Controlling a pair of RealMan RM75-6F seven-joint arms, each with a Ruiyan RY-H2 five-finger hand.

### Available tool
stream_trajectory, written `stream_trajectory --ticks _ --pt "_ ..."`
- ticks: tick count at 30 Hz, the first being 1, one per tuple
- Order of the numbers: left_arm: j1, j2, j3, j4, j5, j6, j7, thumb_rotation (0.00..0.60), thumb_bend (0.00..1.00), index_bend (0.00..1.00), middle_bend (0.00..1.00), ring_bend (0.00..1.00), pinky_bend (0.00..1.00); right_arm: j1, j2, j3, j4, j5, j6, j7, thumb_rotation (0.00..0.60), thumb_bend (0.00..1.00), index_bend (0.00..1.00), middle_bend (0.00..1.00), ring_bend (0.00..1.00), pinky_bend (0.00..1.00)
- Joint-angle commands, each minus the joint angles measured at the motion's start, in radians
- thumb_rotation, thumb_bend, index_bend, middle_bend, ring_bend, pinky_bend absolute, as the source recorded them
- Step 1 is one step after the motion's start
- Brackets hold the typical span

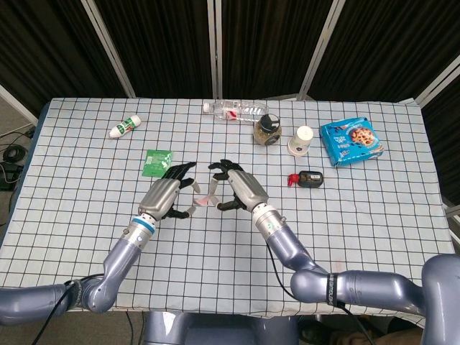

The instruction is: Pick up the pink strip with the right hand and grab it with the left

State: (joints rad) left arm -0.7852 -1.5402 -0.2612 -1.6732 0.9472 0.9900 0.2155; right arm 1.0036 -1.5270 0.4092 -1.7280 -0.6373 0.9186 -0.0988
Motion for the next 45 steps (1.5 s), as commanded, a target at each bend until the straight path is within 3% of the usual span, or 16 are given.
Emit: stream_trajectory --ticks 1,9,13,21,29,37,45 --pt "-0.003 -0.008 0.000 0.004 -0.006 -0.001 -0.001 0.600 0.32 0.40 0.00 0.00 0.00 0.003 0.000 -0.001 -0.003 0.001 0.001 -0.004 0.600 0.43 0.80 0.17 0.00 0.00" --pt "-0.008 -0.031 0.004 0.017 -0.019 0.005 0.005 0.600 0.32 0.41 0.00 0.00 0.00 0.008 0.000 -0.005 -0.009 0.008 0.003 -0.013 0.600 0.43 0.80 0.17 0.00 0.00" --pt "-0.010 -0.034 0.005 0.016 -0.022 0.007 0.012 0.600 0.33 0.48 0.00 0.00 0.00 0.008 -0.001 -0.006 -0.010 0.006 0.005 -0.011 0.600 0.43 0.80 0.17 0.00 0.00" --pt "-0.012 -0.039 0.009 0.014 -0.021 0.013 0.019 0.600 0.43 0.52 0.00 0.00 0.00 0.004 0.004 -0.008 -0.011 0.004 0.005 -0.006 0.600 0.43 0.80 0.17 0.00 0.00" --pt "-0.014 -0.045 0.010 0.015 -0.025 0.017 0.024 0.600 0.47 0.55 0.00 0.00 0.00 0.001 0.010 -0.008 -0.012 0.001 0.005 -0.002 0.600 0.43 0.80 0.17 0.00 0.00" --pt "-0.016 -0.054 0.007 0.015 -0.030 0.020 0.025 0.600 0.56 0.62 0.00 0.00 0.00 -0.001 0.011 -0.010 -0.013 -0.002 0.003 0.003 0.600 0.43 0.80 0.17 0.00 0.00" --pt "-0.011 -0.057 0.006 0.021 -0.034 0.024 0.016 0.600 0.57 0.74 0.00 0.00 0.00 -0.005 0.014 -0.009 -0.016 -0.008 0.004 0.010 0.600 0.43 0.80 0.17 0.00 0.00"
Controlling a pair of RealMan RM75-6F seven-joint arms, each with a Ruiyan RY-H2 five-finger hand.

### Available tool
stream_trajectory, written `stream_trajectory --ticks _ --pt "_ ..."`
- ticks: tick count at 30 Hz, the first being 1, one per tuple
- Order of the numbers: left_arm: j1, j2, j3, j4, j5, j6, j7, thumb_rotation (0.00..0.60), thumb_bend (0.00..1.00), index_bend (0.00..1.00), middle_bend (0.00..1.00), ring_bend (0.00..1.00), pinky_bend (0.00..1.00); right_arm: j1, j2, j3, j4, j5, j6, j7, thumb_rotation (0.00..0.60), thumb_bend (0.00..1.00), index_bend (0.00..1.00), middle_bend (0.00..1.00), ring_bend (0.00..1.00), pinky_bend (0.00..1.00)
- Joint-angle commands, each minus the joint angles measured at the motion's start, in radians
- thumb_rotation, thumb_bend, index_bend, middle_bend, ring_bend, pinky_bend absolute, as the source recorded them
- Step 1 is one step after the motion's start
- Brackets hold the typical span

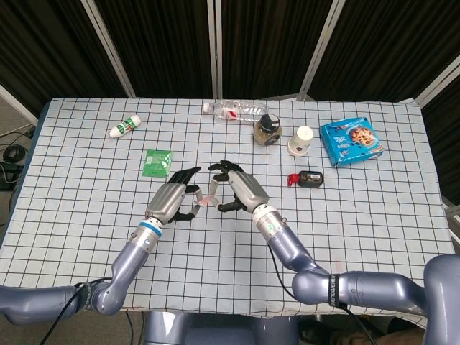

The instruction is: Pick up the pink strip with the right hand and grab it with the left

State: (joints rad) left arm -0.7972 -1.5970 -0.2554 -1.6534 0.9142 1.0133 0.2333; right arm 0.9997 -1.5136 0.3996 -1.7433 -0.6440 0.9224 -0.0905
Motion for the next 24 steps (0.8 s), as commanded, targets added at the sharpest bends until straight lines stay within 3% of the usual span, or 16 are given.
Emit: stream_trajectory --ticks 1,6,15,21,24 --pt "0.004 -0.001 0.000 0.004 -0.003 0.001 -0.007 0.600 0.57 0.76 0.00 0.00 0.00 -0.002 0.002 0.002 -0.001 -0.002 0.001 0.004 0.600 0.43 0.80 0.17 0.00 0.00" --pt "0.014 -0.004 0.005 0.031 -0.016 -0.004 -0.020 0.600 0.58 0.82 0.00 0.00 0.00 -0.007 0.022 0.016 -0.007 -0.008 0.004 0.013 0.600 0.43 0.80 0.17 0.00 0.00" --pt "0.053 0.002 0.027 0.118 -0.011 -0.029 -0.089 0.600 0.58 0.82 0.00 0.00 0.00 -0.028 0.087 0.040 -0.022 -0.016 0.008 0.029 0.600 0.43 0.80 0.18 0.00 0.00" --pt "0.068 0.011 0.031 0.140 0.004 -0.036 -0.112 0.600 0.58 0.83 0.00 0.00 0.00 -0.056 0.121 0.017 -0.016 -0.033 -0.001 0.039 0.600 0.43 0.80 0.18 0.00 0.00" --pt "0.072 0.017 0.031 0.140 0.016 -0.043 -0.122 0.600 0.57 0.78 0.00 0.00 0.00 -0.083 0.143 -0.023 0.001 -0.070 -0.003 0.032 0.600 0.42 0.80 0.18 0.00 0.00"
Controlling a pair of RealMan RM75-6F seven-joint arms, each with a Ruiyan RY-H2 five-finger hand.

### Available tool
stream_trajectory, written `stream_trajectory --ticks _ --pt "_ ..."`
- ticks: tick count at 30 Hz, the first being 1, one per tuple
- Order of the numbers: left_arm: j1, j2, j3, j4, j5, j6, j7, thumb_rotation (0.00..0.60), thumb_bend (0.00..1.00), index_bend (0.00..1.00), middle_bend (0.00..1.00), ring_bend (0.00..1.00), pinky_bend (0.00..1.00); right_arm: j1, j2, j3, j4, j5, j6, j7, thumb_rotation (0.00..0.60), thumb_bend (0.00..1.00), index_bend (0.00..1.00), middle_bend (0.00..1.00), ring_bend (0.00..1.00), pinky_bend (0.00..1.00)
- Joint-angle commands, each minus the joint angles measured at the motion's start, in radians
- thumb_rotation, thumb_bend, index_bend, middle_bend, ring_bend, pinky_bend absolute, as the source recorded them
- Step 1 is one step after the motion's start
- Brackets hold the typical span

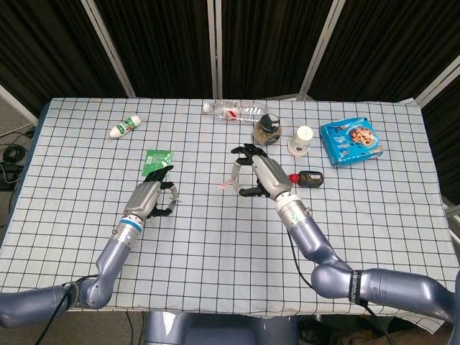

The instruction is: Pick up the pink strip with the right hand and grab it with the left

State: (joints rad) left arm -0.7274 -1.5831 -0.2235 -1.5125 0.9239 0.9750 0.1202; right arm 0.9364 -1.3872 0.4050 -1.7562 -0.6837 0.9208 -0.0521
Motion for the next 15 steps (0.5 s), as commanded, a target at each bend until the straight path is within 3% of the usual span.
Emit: stream_trajectory --ticks 1,2,4,6,7,9,12,15 --pt "0.004 0.004 -0.002 -0.001 0.011 -0.007 -0.016 0.600 0.53 0.72 0.00 0.00 0.00 -0.026 0.021 -0.039 0.020 -0.046 -0.001 -0.010 0.600 0.42 0.80 0.18 0.00 0.00" --pt "0.005 0.004 -0.003 -0.001 0.018 -0.009 -0.024 0.600 0.47 0.65 0.00 0.00 0.00 -0.033 0.027 -0.053 0.028 -0.067 0.002 -0.017 0.600 0.42 0.79 0.18 0.00 0.00" --pt "0.009 0.006 -0.005 0.000 0.032 -0.012 -0.043 0.600 0.21 0.30 0.00 0.00 0.00 -0.046 0.039 -0.079 0.044 -0.117 0.007 -0.030 0.600 0.39 0.70 0.18 0.00 0.00" --pt "0.014 0.010 -0.007 0.001 0.051 -0.012 -0.065 0.600 0.05 0.06 0.00 0.00 0.00 -0.066 0.065 -0.124 0.063 -0.184 0.009 -0.060 0.600 0.25 0.45 0.13 0.00 0.00" --pt "0.017 0.014 -0.007 0.003 0.060 -0.013 -0.073 0.600 0.01 0.01 0.00 0.00 0.00 -0.076 0.086 -0.150 0.067 -0.209 0.003 -0.079 0.600 0.18 0.34 0.10 0.00 0.00" --pt "0.024 0.026 -0.007 0.001 0.069 -0.010 -0.080 0.600 0.00 0.00 0.00 0.00 0.00 -0.097 0.122 -0.189 0.068 -0.251 0.002 -0.105 0.600 0.02 0.12 0.02 0.00 0.00" --pt "0.038 0.042 -0.006 -0.003 0.088 0.007 -0.091 0.600 0.00 0.00 0.00 0.00 0.00 -0.135 0.163 -0.231 0.067 -0.320 0.025 -0.114 0.600 0.00 0.02 0.00 0.00 0.00" --pt "0.061 0.072 -0.002 -0.012 0.119 0.041 -0.099 0.600 0.00 0.00 0.00 0.00 0.00 -0.189 0.205 -0.259 0.060 -0.400 0.071 -0.082 0.600 0.00 0.01 0.00 0.00 0.00"
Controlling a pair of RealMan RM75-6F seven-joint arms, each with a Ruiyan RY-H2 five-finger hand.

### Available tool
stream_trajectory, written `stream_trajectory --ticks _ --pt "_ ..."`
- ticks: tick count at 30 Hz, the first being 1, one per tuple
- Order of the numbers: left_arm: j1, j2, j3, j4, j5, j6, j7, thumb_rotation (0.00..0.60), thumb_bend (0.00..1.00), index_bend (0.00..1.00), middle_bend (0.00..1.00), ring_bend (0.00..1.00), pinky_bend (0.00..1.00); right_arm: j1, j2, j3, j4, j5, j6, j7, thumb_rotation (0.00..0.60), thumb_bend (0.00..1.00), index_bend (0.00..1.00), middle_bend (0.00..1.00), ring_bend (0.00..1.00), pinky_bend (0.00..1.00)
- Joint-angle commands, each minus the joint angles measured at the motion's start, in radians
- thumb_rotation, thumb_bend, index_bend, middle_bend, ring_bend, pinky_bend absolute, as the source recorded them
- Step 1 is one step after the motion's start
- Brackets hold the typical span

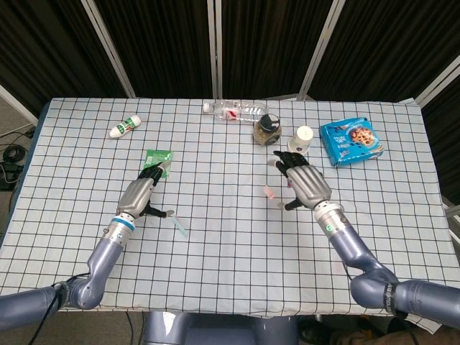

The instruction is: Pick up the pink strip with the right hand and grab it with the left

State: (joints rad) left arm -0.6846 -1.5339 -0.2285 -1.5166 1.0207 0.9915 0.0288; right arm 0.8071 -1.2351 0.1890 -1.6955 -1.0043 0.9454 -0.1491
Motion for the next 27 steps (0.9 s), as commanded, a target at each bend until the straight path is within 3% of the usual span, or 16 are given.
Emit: stream_trajectory --ticks 1,8,12,17,22,27 --pt "0.029 0.037 0.005 -0.012 0.033 0.040 -0.009 0.600 0.00 0.00 0.00 0.00 0.00 -0.080 0.068 -0.051 0.001 -0.113 0.069 0.031 0.600 0.00 0.01 0.00 0.00 0.00" --pt "0.135 0.167 0.051 -0.056 0.136 0.193 0.013 0.600 0.00 0.00 0.00 0.00 0.00 -0.227 0.151 -0.121 0.046 -0.323 0.260 0.094 0.600 0.00 0.02 0.00 0.00 0.00" --pt "0.200 0.222 0.096 -0.062 0.200 0.280 0.042 0.600 0.00 0.00 0.00 0.00 0.00 -0.293 0.172 -0.148 0.081 -0.388 0.341 0.135 0.600 0.00 0.03 0.00 0.00 0.00" --pt "0.282 0.262 0.134 -0.076 0.250 0.389 0.044 0.600 0.00 0.00 0.00 0.00 0.00 -0.363 0.193 -0.175 0.086 -0.426 0.413 0.155 0.600 0.00 0.03 0.00 0.00 0.00" --pt "0.424 0.336 0.209 -0.124 0.301 0.528 0.004 0.600 0.00 0.00 0.00 0.00 0.00 -0.495 0.204 -0.219 0.038 -0.441 0.548 0.072 0.600 0.00 0.03 0.00 0.00 0.00" --pt "0.477 0.371 0.231 -0.158 0.322 0.555 -0.034 0.600 0.00 0.00 0.00 0.00 0.00 -0.544 0.179 -0.214 0.031 -0.421 0.579 0.051 0.600 0.00 0.04 0.00 0.00 0.00"
